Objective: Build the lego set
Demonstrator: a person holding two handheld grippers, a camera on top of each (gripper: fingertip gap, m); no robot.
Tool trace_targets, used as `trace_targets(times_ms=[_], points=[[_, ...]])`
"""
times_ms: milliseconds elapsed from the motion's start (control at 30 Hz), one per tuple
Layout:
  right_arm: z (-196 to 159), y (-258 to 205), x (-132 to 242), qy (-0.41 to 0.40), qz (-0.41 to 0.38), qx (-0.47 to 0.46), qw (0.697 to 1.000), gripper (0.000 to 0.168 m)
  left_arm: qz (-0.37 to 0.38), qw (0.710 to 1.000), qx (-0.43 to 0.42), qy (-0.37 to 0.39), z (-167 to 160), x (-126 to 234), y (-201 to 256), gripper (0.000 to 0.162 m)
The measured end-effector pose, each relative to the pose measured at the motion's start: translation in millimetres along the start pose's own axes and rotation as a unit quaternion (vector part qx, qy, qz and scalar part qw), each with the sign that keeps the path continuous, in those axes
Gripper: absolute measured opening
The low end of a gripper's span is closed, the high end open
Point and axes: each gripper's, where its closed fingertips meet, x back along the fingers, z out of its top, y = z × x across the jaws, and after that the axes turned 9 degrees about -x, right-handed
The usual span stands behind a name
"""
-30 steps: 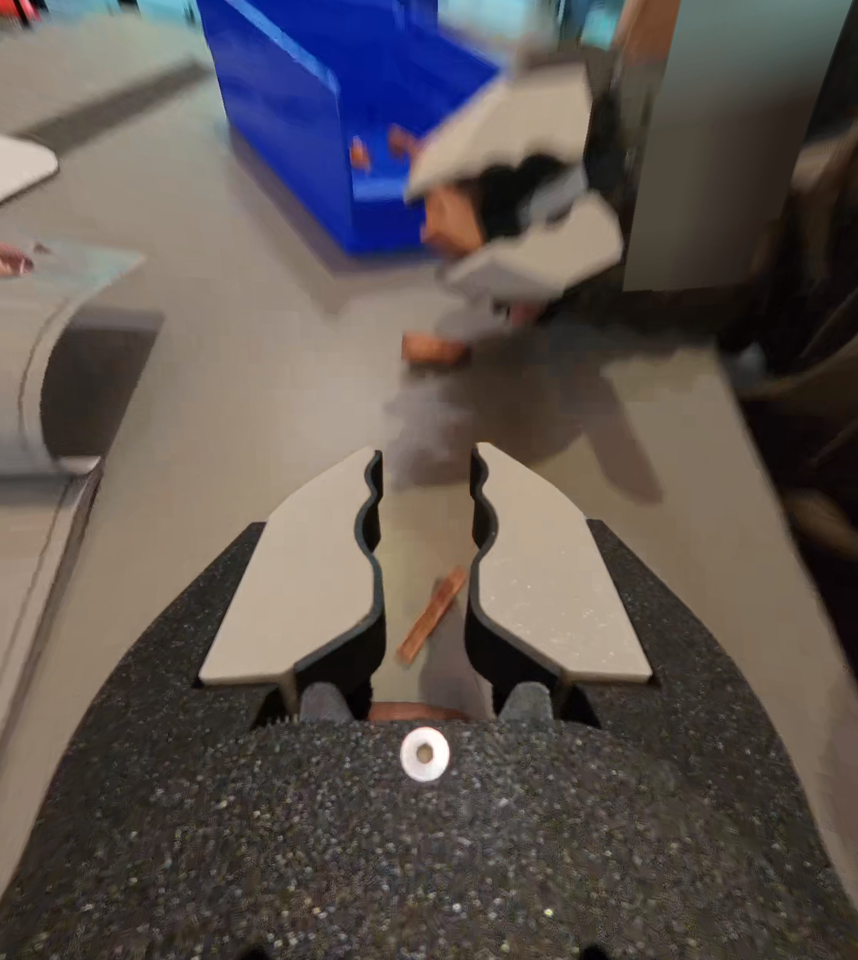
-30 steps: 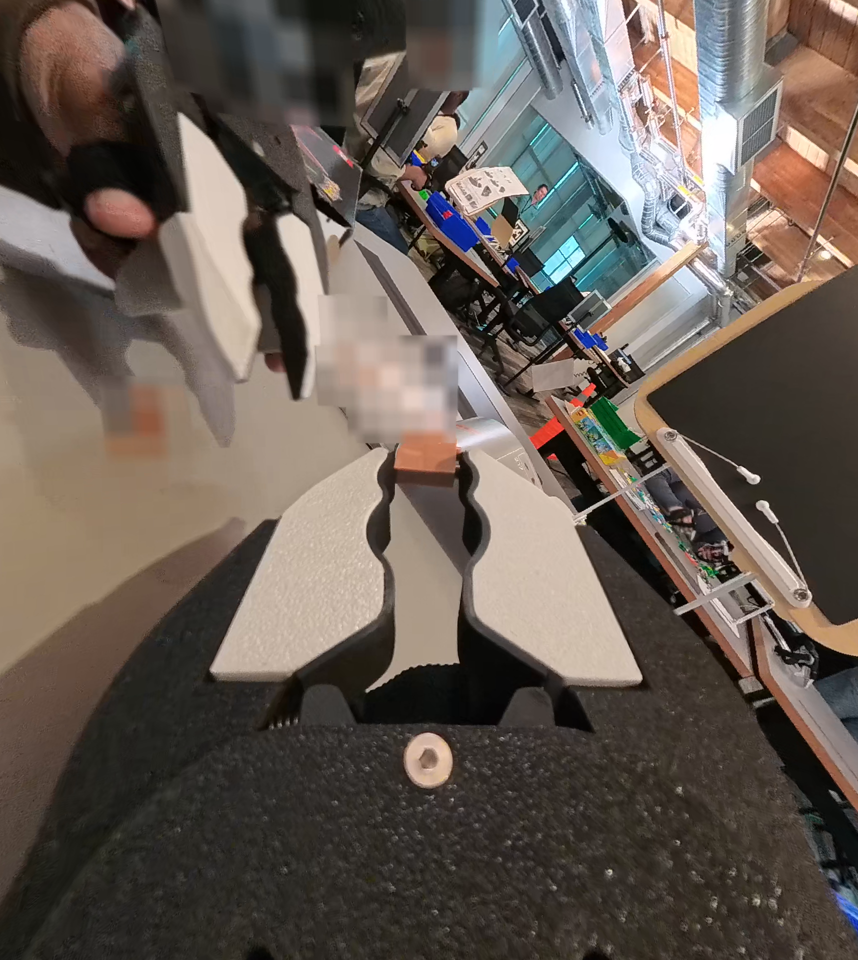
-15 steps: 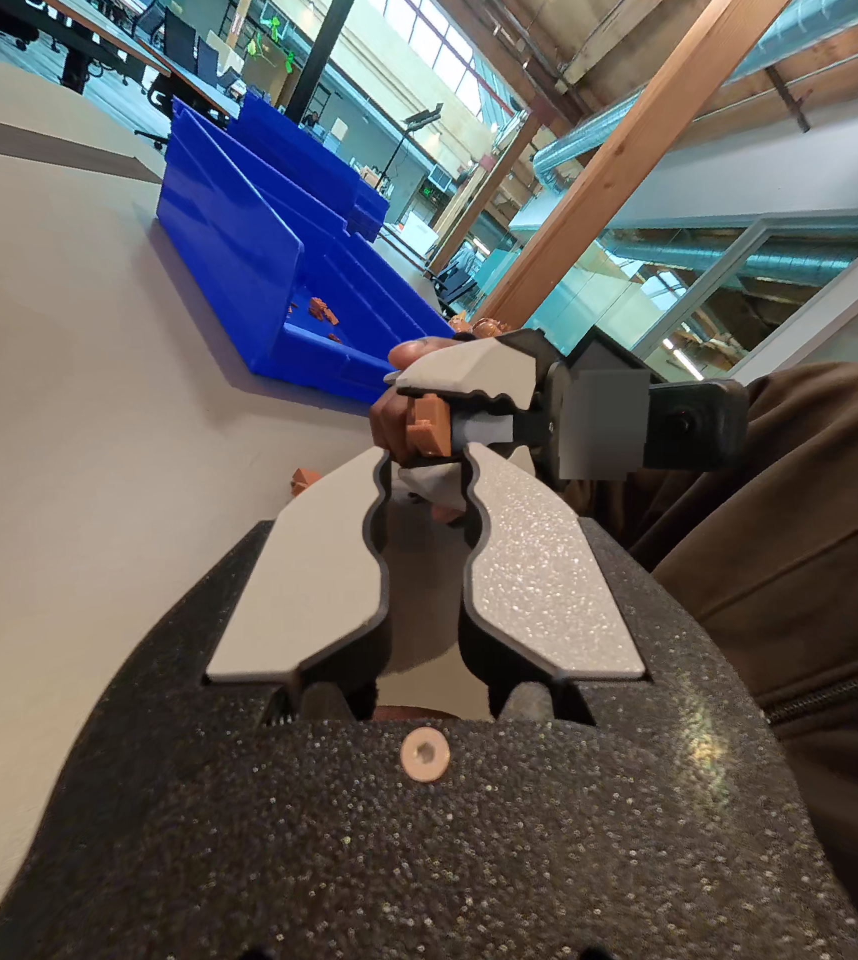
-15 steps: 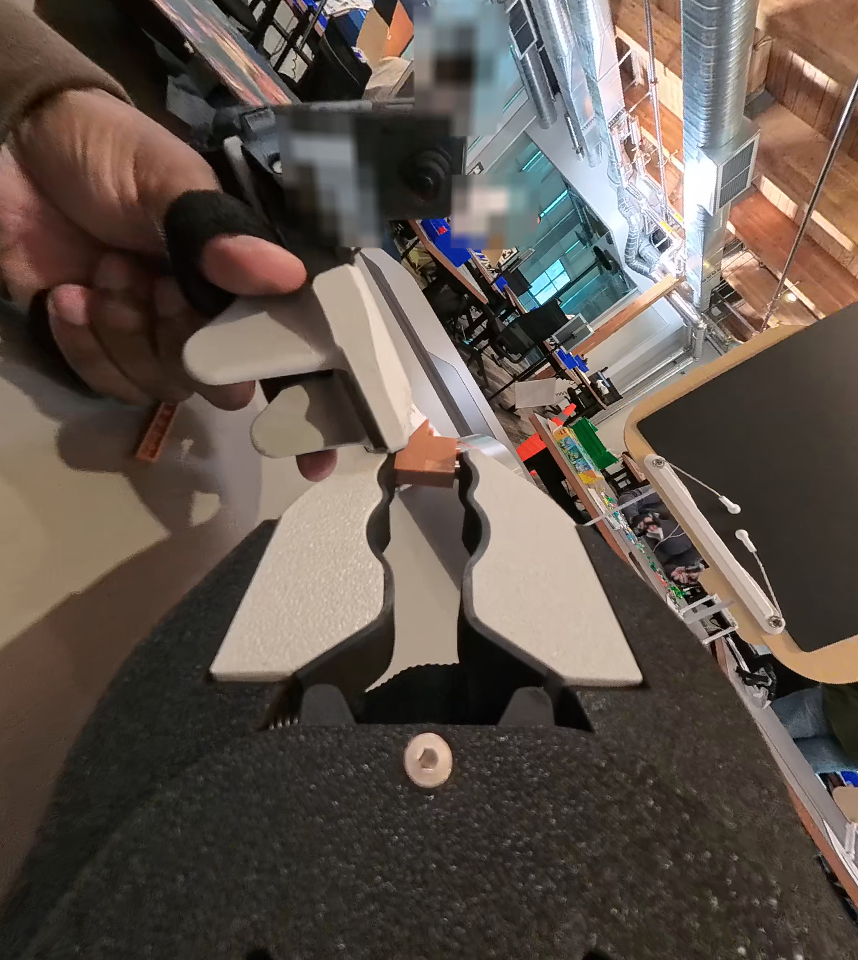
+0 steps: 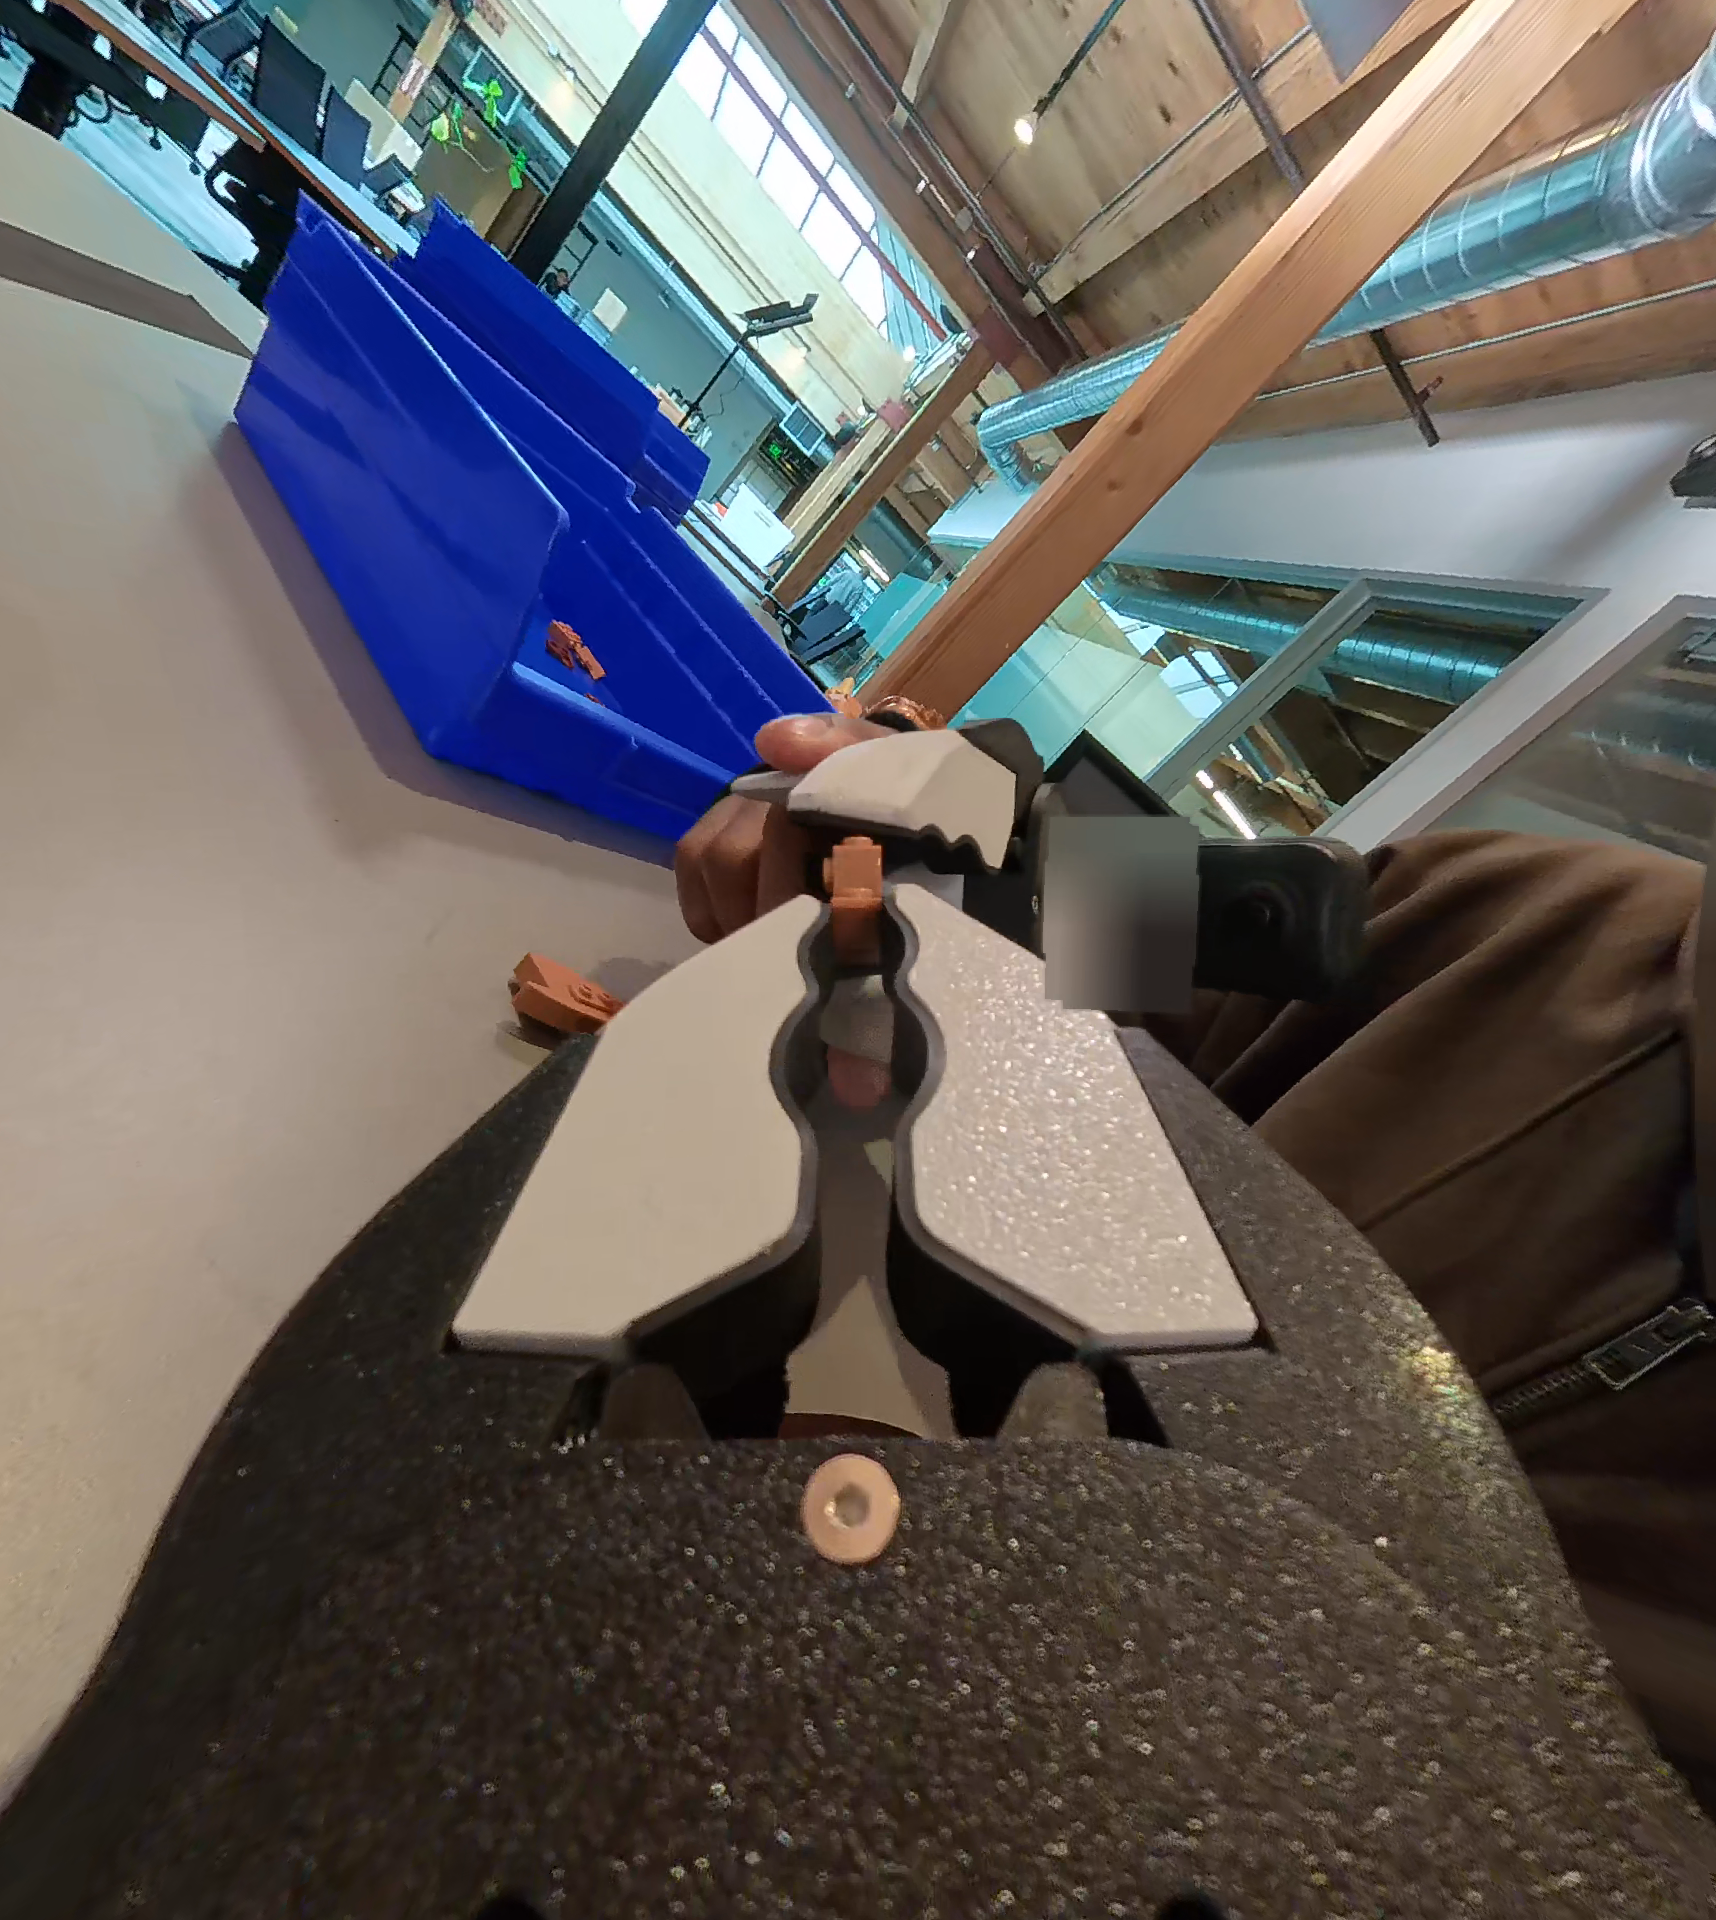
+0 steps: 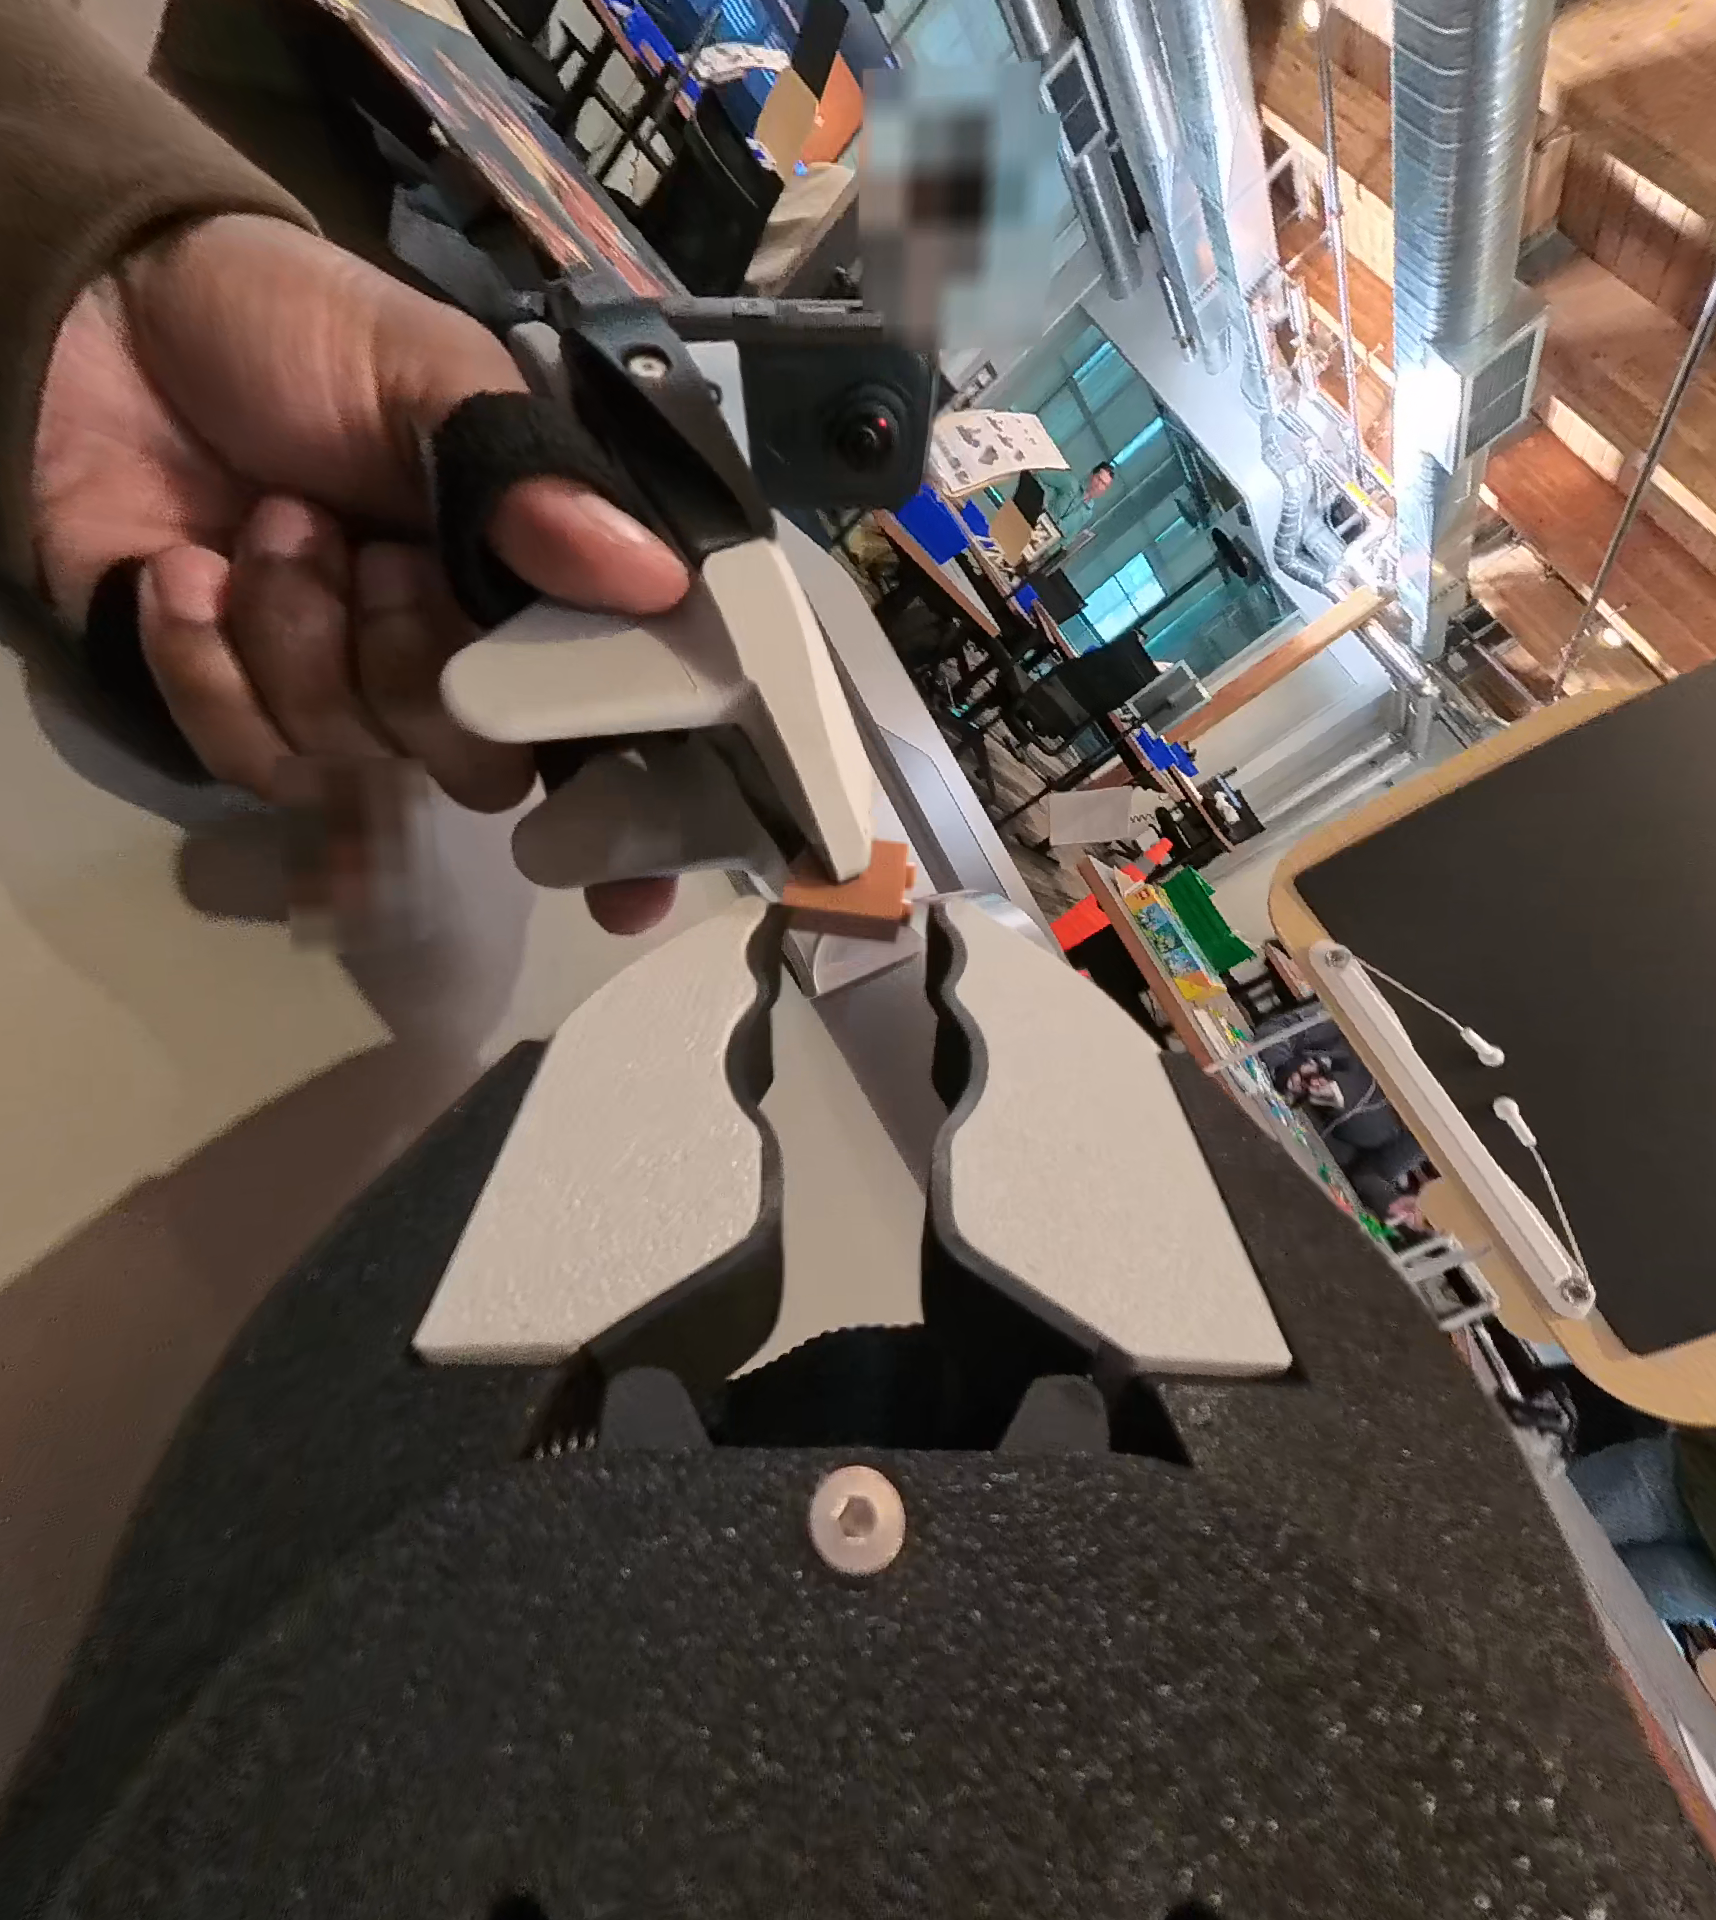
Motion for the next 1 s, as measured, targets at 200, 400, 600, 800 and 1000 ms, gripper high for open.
trace_targets(times_ms=[200,400,600,800,1000], points=[[-4.7,0.9,8.6,0.012,0.037,0.04,0.998,0.031,-0.01,0.999,0.034,-0.003,-1.2,2.7,0.3,0.008],[-34.2,2.6,28.4,-0.086,0.145,-0.006,0.986,0.027,0.023,0.999,0.014,-0.027,-3.6,6.5,-5.3,0.008],[-92.7,-1.1,57.4,-0.249,0.205,-0.072,0.944,0.025,0.036,0.998,-0.004,-0.052,-8.9,4.9,-5.3,0.008],[-98.9,1.7,62.6,-0.273,0.2,-0.098,0.936,0.025,0.045,0.997,-0.015,-0.06,-9.7,6.8,-7.6,0.008],[-36.8,63.2,57.7,-0.099,0.082,-0.188,0.974,0.025,0.076,0.996,-0.035,0.016,31.4,41.3,-11.3,0.008]])
